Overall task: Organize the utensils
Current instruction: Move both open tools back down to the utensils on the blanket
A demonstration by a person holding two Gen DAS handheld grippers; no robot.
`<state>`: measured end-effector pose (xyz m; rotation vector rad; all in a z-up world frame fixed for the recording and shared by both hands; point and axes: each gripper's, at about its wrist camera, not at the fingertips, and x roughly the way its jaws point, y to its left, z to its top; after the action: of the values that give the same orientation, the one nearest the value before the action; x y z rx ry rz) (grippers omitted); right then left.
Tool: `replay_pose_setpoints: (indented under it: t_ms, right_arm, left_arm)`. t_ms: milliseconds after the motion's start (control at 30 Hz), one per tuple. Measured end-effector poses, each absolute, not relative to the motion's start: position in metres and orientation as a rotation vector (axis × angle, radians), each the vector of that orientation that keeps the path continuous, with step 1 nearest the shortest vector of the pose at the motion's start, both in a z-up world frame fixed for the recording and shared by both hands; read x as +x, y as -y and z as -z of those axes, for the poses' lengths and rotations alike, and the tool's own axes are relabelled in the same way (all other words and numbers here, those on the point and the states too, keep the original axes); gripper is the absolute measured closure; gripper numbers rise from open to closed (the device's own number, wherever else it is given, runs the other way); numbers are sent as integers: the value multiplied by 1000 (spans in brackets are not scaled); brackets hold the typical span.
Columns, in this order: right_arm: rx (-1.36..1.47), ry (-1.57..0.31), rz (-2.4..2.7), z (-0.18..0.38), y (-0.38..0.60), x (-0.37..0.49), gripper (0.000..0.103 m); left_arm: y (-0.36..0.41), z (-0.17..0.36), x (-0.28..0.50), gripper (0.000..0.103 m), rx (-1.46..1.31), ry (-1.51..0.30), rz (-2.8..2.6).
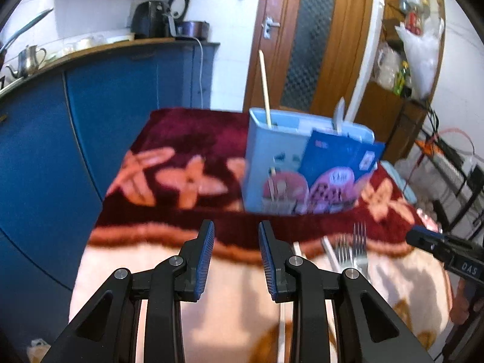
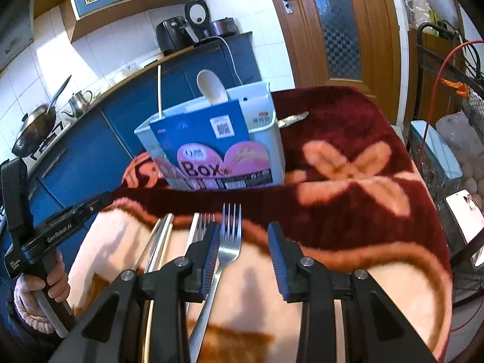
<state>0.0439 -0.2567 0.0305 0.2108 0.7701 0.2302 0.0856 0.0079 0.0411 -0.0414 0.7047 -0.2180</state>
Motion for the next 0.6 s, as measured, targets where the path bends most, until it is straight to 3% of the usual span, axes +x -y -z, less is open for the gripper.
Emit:
replay_pose_setpoints:
  t_ms: [600]
  right_arm:
    - [202,-853,-223,-7,258,34,66]
  left_arm:
    - [23,2,84,71,97,-966,294]
